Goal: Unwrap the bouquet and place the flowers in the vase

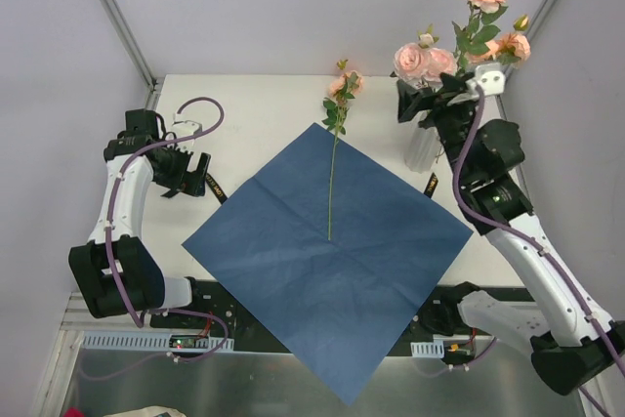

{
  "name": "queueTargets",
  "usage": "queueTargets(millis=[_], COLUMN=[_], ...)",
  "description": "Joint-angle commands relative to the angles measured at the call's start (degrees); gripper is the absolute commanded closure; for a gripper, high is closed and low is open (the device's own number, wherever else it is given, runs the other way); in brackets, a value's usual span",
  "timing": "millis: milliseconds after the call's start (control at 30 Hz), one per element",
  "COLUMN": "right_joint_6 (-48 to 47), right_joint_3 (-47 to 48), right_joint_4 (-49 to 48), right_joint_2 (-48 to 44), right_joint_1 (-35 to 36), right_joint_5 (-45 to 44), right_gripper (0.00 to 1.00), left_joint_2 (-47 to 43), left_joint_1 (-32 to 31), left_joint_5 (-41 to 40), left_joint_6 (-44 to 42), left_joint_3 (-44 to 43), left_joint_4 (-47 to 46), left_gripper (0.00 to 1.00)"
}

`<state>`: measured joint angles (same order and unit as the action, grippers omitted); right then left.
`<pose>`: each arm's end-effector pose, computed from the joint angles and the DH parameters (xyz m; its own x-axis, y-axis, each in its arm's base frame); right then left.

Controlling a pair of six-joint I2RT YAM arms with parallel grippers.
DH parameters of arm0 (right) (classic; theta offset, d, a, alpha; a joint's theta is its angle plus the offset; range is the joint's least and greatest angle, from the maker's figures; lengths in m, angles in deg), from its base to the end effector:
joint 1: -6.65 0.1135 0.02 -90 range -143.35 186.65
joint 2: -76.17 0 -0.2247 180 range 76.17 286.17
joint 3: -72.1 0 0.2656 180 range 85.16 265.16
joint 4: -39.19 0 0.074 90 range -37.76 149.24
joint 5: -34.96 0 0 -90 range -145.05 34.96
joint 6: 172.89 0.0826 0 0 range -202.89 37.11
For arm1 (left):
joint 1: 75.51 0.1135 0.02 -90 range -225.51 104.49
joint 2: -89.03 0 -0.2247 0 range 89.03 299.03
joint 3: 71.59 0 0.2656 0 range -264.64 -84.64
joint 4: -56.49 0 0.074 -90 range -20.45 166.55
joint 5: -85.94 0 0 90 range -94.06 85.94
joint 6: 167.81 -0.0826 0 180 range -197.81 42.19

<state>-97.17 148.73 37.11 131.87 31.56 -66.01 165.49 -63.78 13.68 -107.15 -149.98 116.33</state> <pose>0.2644 0.1054 0.4546 0.4064 -0.0783 -0.9103 -0.1593 0.9750 -0.1549 0.3125 0.0392 0.2116 -0.7403 0.3229 -0.5896 0.3758 0.9260 0.0353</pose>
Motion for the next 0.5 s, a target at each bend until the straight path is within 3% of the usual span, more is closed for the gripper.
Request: queueTargets(millis=[0, 100, 167, 300, 467], right_joint_6=[-2.7, -3.6, -3.7, -5.6, 7.4], right_joint_3=[1.4, 6.4, 12.3, 21.8, 28.0], right_joint_4=[7.1, 11.2, 21.3, 29.5, 35.2], right_joint_2=[1.6, 7.7, 15.3, 26.8, 37.1], right_joint_1=[10.6, 16.7, 19.8, 26.1, 25.5], right_joint_5=[-6.9, -8.9, -12.2, -21.1, -19.6], right_gripper=[0.10, 0.09, 0.10, 0.09, 0.01], left_joint_2=[-2.9, -3.3, -3.6, -4.0, -4.4], left_joint_1=[0.5, 0.5, 0.4, 0.5, 0.5], left_joint_5=[0.9, 0.5, 0.2, -0.1, -0.5], left_joint_6=[0.1, 0.1, 0.1, 0.2, 0.3], left_joint_3=[-1.3, -1.2, -1.1, -1.2, -1.2], left_joint_4=[0.5, 0.6, 0.6, 0.7, 0.7], left_gripper=[0.01, 0.01, 0.01, 0.01, 0.01])
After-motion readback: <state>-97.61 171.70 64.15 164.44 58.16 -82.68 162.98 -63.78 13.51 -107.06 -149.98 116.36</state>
